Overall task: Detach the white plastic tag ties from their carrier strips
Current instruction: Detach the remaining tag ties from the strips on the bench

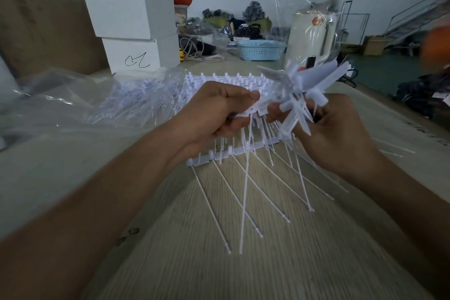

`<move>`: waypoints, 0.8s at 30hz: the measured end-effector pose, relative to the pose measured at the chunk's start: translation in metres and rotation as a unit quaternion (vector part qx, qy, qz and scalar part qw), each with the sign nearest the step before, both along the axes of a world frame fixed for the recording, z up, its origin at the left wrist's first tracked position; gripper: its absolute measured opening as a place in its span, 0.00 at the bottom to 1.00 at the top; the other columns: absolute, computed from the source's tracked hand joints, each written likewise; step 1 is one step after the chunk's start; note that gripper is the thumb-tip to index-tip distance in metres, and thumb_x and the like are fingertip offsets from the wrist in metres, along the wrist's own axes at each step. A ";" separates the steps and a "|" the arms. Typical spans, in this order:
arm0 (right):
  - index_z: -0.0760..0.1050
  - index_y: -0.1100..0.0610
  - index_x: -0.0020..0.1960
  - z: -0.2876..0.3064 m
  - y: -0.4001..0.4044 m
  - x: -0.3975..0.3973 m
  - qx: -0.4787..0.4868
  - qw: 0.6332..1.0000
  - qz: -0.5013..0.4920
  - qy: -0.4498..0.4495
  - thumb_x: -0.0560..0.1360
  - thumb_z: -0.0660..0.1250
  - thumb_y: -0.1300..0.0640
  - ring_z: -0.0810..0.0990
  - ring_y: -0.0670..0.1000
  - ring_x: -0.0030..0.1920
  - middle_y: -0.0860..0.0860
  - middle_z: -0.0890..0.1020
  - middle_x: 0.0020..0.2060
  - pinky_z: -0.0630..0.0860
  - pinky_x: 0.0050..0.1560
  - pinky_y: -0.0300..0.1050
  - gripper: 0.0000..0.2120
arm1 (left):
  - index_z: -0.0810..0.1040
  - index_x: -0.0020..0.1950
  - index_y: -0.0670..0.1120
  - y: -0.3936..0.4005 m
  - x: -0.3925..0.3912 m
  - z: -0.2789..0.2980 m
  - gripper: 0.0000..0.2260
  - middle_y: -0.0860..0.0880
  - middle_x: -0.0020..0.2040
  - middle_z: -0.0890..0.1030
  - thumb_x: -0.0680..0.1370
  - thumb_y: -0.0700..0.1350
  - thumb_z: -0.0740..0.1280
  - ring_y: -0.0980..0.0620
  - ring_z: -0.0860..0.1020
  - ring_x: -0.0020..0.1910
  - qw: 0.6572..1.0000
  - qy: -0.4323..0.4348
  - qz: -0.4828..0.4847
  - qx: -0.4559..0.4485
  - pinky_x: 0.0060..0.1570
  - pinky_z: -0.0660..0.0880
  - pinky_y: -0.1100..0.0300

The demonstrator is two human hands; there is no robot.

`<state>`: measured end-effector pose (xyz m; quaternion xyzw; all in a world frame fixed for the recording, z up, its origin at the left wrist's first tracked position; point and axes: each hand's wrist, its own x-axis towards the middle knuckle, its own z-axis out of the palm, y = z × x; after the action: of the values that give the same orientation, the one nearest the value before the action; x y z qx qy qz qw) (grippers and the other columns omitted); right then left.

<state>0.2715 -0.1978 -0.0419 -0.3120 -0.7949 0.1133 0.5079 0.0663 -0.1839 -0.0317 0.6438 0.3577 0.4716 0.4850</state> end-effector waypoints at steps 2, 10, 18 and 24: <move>0.75 0.76 0.36 0.003 0.000 0.004 0.040 0.999 -0.002 -0.035 0.76 0.63 0.64 0.72 0.52 0.28 0.67 0.74 0.26 0.68 0.29 0.36 0.16 | 0.82 0.40 0.35 -0.001 0.000 0.000 0.12 0.50 0.22 0.66 0.75 0.45 0.70 0.56 0.60 0.20 1.000 0.005 -0.014 0.002 0.22 0.58 0.69; 0.67 0.49 0.26 0.010 0.004 0.012 0.082 0.991 0.016 -0.106 0.74 0.56 0.58 0.66 0.51 0.25 0.49 0.70 0.22 0.65 0.27 0.44 0.18 | 0.86 0.42 0.44 -0.003 -0.012 0.007 0.11 0.50 0.24 0.67 0.74 0.50 0.68 0.55 0.60 0.22 0.987 0.108 -0.115 0.039 0.24 0.59 0.66; 0.80 0.72 0.40 0.004 0.007 0.010 0.074 0.985 0.038 -0.153 0.76 0.56 0.51 0.80 0.67 0.33 0.66 0.82 0.34 0.72 0.33 0.58 0.26 | 0.87 0.45 0.48 -0.003 -0.024 0.013 0.09 0.50 0.27 0.68 0.77 0.48 0.68 0.56 0.59 0.25 0.969 0.173 -0.159 0.074 0.27 0.60 0.66; 0.74 0.53 0.31 0.010 0.007 0.015 0.074 0.986 0.012 -0.147 0.75 0.59 0.64 0.73 0.47 0.27 0.56 0.74 0.24 0.72 0.31 0.39 0.16 | 0.85 0.40 0.44 -0.004 -0.031 0.017 0.12 0.48 0.27 0.64 0.76 0.50 0.70 0.55 0.57 0.25 0.957 0.233 -0.149 0.087 0.27 0.59 0.66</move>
<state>0.2865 -0.1909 -0.0315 -0.2772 -0.8709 0.0127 0.4056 0.0349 -0.1883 -0.0143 0.8214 0.3181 0.2603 0.3954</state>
